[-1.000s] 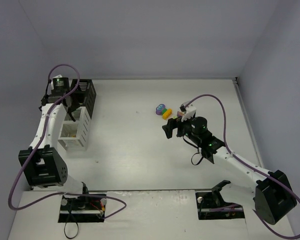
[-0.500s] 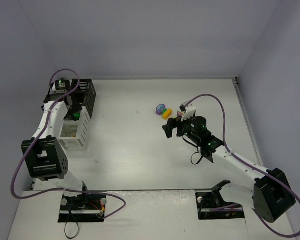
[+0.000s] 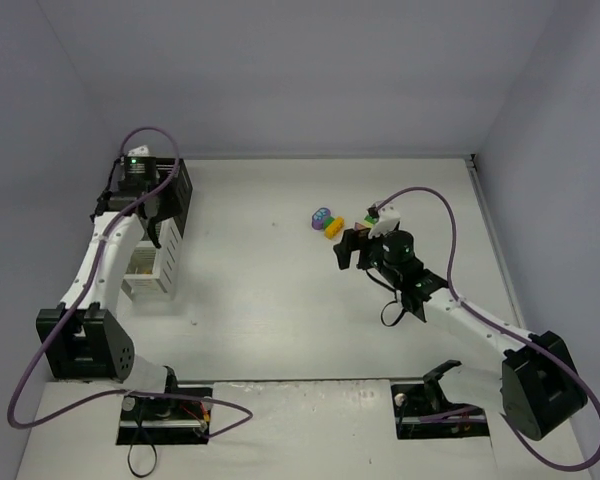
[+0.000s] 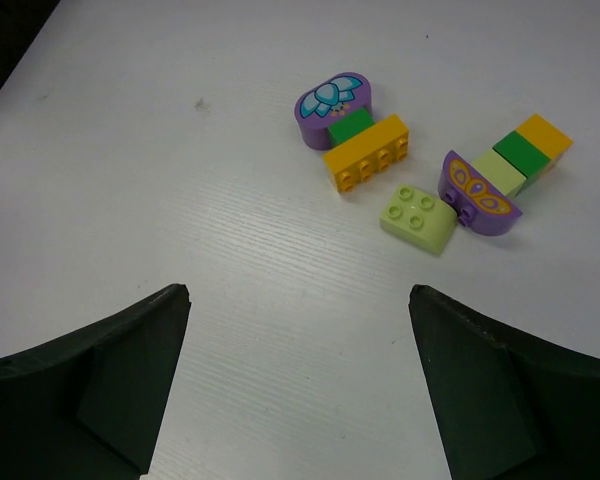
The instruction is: Sort the legos into containers by color
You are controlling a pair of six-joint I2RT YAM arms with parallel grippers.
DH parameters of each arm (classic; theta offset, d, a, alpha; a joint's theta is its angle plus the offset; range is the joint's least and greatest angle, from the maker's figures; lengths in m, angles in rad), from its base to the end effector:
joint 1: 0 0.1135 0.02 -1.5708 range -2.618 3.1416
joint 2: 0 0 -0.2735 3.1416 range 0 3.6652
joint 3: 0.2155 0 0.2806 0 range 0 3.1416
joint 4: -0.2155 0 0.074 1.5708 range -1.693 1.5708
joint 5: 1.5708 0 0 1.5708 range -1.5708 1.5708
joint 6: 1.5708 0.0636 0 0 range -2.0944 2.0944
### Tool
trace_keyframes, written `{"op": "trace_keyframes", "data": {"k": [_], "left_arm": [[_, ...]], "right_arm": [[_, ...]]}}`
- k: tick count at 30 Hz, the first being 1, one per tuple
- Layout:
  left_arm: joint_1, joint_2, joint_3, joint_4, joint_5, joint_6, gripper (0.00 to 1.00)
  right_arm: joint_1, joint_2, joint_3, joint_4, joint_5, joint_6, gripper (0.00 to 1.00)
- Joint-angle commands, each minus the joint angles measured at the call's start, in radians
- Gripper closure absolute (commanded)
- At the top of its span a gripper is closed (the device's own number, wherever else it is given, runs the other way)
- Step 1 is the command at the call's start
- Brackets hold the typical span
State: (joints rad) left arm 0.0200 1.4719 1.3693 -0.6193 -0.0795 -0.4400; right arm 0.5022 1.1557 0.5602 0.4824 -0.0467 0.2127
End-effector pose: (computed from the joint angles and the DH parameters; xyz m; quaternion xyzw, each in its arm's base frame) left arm 0.3748 0.0125 0.3265 -0.2235 0.8828 -0.0504 0.4100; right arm 0.2676 0.1503 0.2442 -0.1230 0.7357 0.2493 0.6177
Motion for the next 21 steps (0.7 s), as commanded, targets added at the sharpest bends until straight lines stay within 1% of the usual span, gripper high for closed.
{"op": "trace_keyframes", "data": {"k": [1, 3, 4, 5, 6, 7, 8, 9, 10, 11, 13, 14, 15, 16, 17, 18, 21], "left_arm": [[-0.159, -0.088, 0.066, 0.073, 0.046, 0.096, 0.5], [-0.228, -0.097, 0.063, 0.116, 0.079, 0.138, 0.5], [-0.294, -0.094, 0.057, 0.13, 0.13, 0.148, 0.5], [-0.328, -0.088, 0.057, 0.151, 0.141, 0.161, 0.5], [-0.359, -0.072, 0.06, 0.153, 0.148, 0.193, 0.5], [-0.418, -0.059, 0.074, 0.153, 0.156, 0.208, 0.5], [-0.446, -0.044, 0.083, 0.148, 0.156, 0.224, 0.5], [-0.474, -0.015, 0.091, 0.147, 0.156, 0.262, 0.5], [-0.535, -0.001, 0.106, 0.15, 0.159, 0.285, 0.5], [-0.563, 0.033, 0.112, 0.158, 0.159, 0.305, 0.49], [-0.607, 0.071, 0.128, 0.177, 0.179, 0.346, 0.47], [-0.63, 0.111, 0.138, 0.216, 0.24, 0.351, 0.47], [-0.637, 0.131, 0.143, 0.239, 0.283, 0.354, 0.46], [-0.641, 0.149, 0.148, 0.295, 0.323, 0.354, 0.46], [-0.65, 0.192, 0.166, 0.318, 0.375, 0.354, 0.46], [-0.657, 0.218, 0.183, 0.334, 0.398, 0.372, 0.46], [-0.675, 0.333, 0.283, 0.351, 0.469, 0.429, 0.46]], "right_arm": [[-0.016, 0.03, 0.027, 0.035, 0.044, 0.039, 0.12], [-0.033, 0.035, 0.03, 0.024, 0.044, 0.053, 0.15], [-0.042, 0.038, 0.032, 0.019, 0.044, 0.057, 0.16], [-0.063, 0.039, 0.032, 0.012, 0.039, 0.062, 0.19], [-0.077, 0.047, 0.03, 0.007, 0.031, 0.074, 0.2], [-0.094, 0.05, 0.032, -0.004, 0.01, 0.083, 0.23], [-0.112, 0.055, 0.035, -0.013, -0.004, 0.094, 0.25], [-0.146, 0.058, 0.035, -0.021, -0.015, 0.118, 0.28], [-0.165, 0.062, 0.033, -0.027, -0.024, 0.134, 0.3], [-0.183, 0.065, 0.032, -0.042, -0.039, 0.148, 0.32], [-0.24, 0.076, 0.032, -0.062, -0.064, 0.186, 0.32], [-0.26, 0.079, 0.03, -0.064, -0.106, 0.195, 0.31], [-0.301, 0.087, 0.029, -0.064, -0.136, 0.208, 0.31], [-0.323, 0.09, 0.027, -0.068, -0.165, 0.217, 0.31], [-0.342, 0.091, 0.018, -0.068, -0.188, 0.224, 0.31], [-0.373, 0.093, 0.012, -0.068, -0.227, 0.234, 0.31], [-0.407, 0.087, -0.006, -0.071, -0.257, 0.251, 0.31]]}}
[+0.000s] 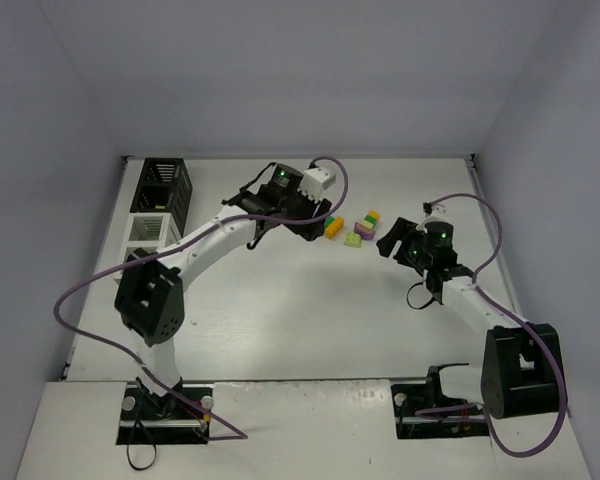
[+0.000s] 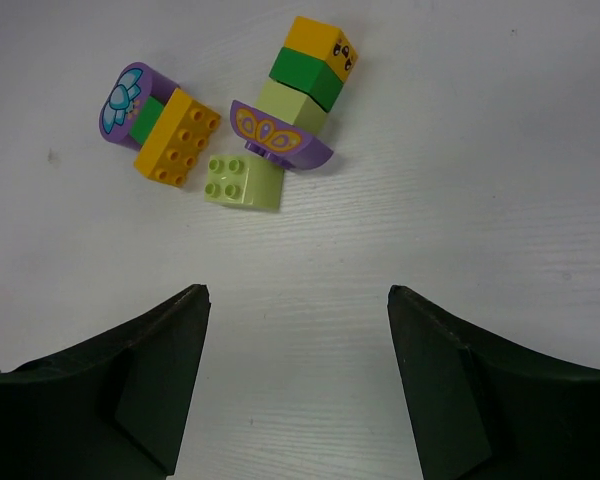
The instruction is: Sort the legos into containers by color
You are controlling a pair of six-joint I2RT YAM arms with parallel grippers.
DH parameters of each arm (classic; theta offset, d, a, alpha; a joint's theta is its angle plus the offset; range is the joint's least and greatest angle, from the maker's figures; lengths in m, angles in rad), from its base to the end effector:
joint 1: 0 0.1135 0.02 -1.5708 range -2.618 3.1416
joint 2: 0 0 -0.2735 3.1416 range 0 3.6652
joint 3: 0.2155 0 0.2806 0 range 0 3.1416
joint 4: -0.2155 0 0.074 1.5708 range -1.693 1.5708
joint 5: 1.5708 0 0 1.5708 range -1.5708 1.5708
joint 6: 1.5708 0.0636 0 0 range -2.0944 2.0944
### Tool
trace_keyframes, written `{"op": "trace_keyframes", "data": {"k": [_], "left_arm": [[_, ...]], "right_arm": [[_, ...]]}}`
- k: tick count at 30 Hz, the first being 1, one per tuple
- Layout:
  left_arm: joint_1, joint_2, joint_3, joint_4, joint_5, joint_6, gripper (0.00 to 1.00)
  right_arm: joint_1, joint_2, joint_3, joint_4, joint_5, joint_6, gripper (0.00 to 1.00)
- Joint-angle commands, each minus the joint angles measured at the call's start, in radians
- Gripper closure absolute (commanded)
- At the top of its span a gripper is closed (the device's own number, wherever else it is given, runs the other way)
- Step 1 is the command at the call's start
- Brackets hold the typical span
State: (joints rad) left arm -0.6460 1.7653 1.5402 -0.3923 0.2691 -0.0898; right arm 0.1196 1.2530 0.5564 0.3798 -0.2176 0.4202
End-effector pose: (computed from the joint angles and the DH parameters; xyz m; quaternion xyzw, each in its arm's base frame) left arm 0.3601 -0.2927 0.3008 0.3009 0.8298 -0.2748 0.3814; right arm 0.3087 0.0509 0.2011 0.0576 0.8055 0.2403 0.5387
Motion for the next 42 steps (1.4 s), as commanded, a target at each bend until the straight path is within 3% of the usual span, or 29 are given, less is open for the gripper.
{"op": "trace_keyframes", "data": {"k": [1, 4, 13, 29, 42], "left_arm": [[-0.012, 0.068, 0.139, 0.116, 0.145, 0.088, 0.46], [-0.017, 0.208, 0.237, 0.116, 0.232, 0.148, 0.46], [-0.017, 0.437, 0.44, 0.089, 0.407, 0.294, 0.46], [-0.017, 0.658, 0.629, 0.115, 0.389, 0.263, 0.46], [-0.032, 0.692, 0.571, 0.188, 0.349, 0.199, 0.5]], "right_arm": [[-0.029, -0.013, -0.004, 0.031, -0.091, 0.045, 0.31], [-0.034, -0.027, -0.01, 0.025, -0.094, 0.042, 0.31], [-0.04, -0.052, -0.018, 0.024, -0.114, 0.029, 0.3], [-0.041, -0.095, -0.044, 0.027, -0.135, 0.0, 0.3], [-0.043, -0.092, -0.061, 0.05, -0.149, 0.0, 0.3]]}}
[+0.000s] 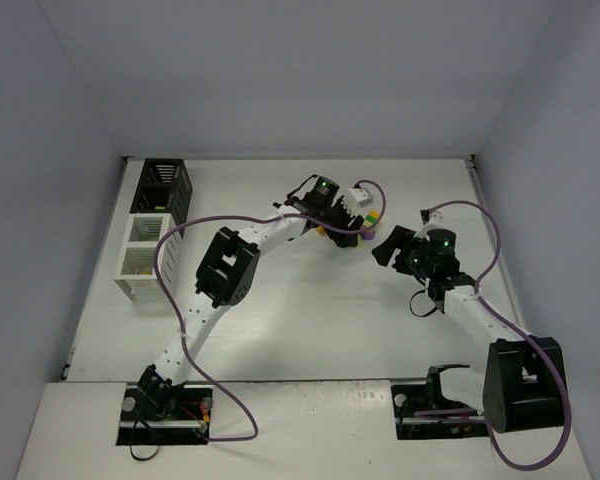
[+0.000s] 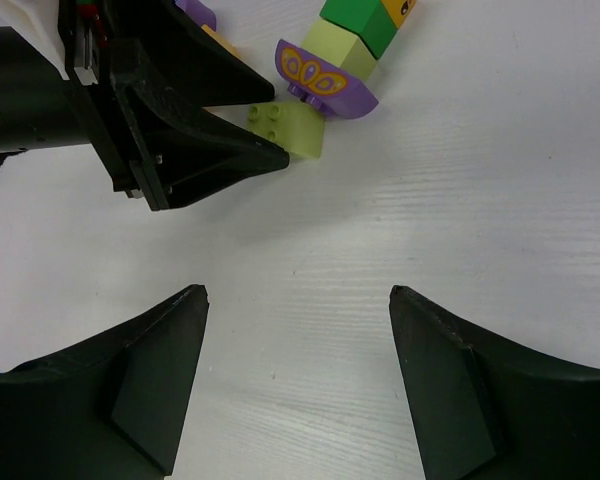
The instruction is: Sort the legos into containers by color
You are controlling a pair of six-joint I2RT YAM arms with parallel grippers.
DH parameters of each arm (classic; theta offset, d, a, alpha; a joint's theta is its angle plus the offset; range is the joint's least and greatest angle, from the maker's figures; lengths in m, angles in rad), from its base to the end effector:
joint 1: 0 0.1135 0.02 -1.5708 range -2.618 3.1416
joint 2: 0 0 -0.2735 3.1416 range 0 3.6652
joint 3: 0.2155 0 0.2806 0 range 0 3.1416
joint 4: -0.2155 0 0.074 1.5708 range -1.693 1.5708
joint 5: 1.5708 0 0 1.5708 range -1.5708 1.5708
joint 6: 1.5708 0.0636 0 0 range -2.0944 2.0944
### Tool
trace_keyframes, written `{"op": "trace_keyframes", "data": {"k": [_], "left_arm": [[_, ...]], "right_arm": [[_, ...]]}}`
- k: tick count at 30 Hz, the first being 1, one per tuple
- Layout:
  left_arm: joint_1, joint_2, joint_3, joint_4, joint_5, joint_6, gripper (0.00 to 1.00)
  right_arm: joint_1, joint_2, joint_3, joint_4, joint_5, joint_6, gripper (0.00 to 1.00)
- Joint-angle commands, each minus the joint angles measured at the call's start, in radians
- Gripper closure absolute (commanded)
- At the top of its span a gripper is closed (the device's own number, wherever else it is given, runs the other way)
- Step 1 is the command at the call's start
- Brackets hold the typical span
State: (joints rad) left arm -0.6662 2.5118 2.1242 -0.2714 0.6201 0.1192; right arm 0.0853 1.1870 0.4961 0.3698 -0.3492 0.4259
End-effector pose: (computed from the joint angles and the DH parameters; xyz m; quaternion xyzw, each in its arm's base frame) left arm 0.4622 -0.4103 0.1495 0.4513 0.7386 -0.3770 0.3297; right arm 0.2911 0.0467 0.1965 0.0352 0.8044 0.2820 0.5217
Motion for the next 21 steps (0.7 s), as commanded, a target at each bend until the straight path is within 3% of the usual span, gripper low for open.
{"op": "trace_keyframes", "data": {"k": [1, 4, 11, 16, 21], "left_arm": [[-0.013, -0.07, -0.029, 0.083, 0.0, -0.012, 0.54], [-0.013, -0.087, -0.064, 0.084, -0.005, -0.007, 0.61], [-0.021, -0.178, -0.196, 0.124, -0.011, -0.039, 0.89], [-0.021, -0.374, -0.395, 0.254, -0.037, -0.115, 0.9], [-0.009, -0.582, -0.52, 0.273, -0.196, -0.225, 0.91]], "right_arm": [[-0.007, -0.024, -0.001, 0.06, -0.019, -0.004, 0.3], [-0.009, -0.021, -0.007, 0.069, -0.023, -0.001, 0.3], [-0.009, -0.024, -0.013, 0.078, -0.03, 0.004, 0.3], [-0.009, -0.024, -0.024, 0.09, -0.036, 0.008, 0.3], [-0.009, -0.023, -0.033, 0.118, -0.053, 0.016, 0.3]]}}
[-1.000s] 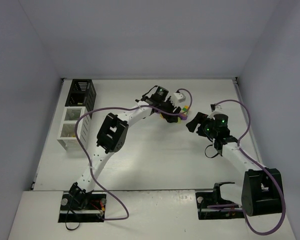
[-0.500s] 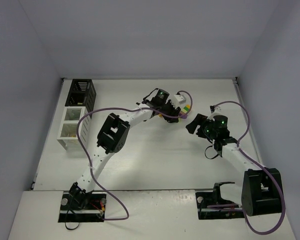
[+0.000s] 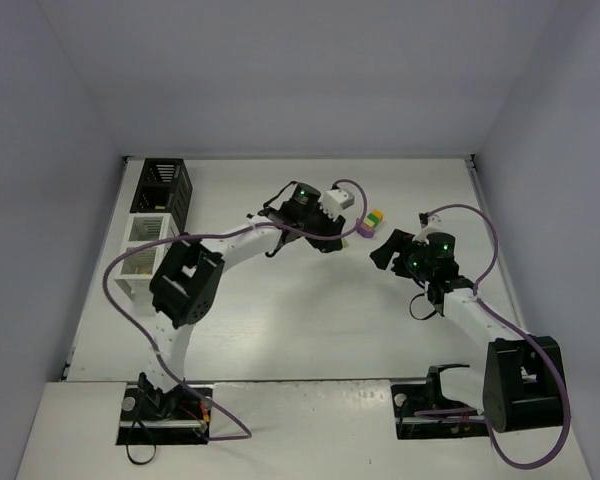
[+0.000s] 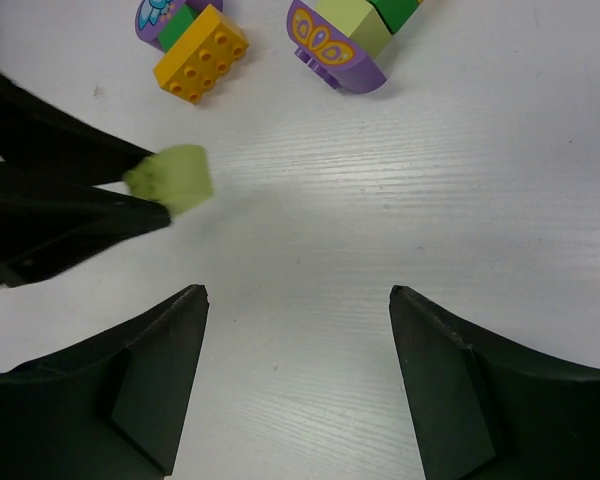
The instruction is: Sort the legos into containers by color
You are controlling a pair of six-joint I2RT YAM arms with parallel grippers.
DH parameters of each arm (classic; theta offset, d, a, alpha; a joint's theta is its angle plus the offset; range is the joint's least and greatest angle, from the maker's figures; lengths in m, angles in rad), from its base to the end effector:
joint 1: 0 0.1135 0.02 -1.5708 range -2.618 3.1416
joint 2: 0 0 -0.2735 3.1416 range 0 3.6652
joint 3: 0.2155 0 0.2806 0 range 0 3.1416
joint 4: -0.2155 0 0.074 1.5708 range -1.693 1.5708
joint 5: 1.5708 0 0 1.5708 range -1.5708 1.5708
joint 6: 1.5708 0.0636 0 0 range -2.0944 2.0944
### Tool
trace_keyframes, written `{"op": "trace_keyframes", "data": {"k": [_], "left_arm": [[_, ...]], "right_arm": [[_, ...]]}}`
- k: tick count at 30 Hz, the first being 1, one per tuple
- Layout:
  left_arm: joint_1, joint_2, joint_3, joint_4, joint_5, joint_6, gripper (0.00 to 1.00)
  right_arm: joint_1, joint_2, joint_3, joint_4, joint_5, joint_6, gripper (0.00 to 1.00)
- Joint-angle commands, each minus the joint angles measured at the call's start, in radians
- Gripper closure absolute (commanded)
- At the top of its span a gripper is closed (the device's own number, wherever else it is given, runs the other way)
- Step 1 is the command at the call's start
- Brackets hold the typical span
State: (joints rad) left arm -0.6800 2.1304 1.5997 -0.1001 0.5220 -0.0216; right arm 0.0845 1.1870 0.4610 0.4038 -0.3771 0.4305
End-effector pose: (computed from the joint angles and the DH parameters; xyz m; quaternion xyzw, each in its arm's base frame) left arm 0.3970 -0.3618 0.1821 0.3891 0.7773 -0.3664 0.3318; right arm 0.2857 0.0477 0.1878 0.0293 0.8040 0.2933 0.5165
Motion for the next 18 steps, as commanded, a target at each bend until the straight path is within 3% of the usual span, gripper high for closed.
{"op": "trace_keyframes", "data": {"k": [1, 9, 18], "left_arm": [[0.017, -0.263, -0.026, 0.099, -0.126, -0.11, 0.91], [0.17, -0.541, -0.158, -0.098, -0.456, -0.262, 0.91], [0.511, -0.65, -0.172, -0.308, -0.562, -0.371, 0.91]], "right_arm": [[-0.006, -0.024, -0.002, 0.087, -0.026, 0.016, 0.3], [-0.008, -0.024, -0.025, 0.139, -0.065, 0.034, 0.31], [-0.006, -0.017, -0.031, 0.159, -0.083, 0.042, 0.31]]}}
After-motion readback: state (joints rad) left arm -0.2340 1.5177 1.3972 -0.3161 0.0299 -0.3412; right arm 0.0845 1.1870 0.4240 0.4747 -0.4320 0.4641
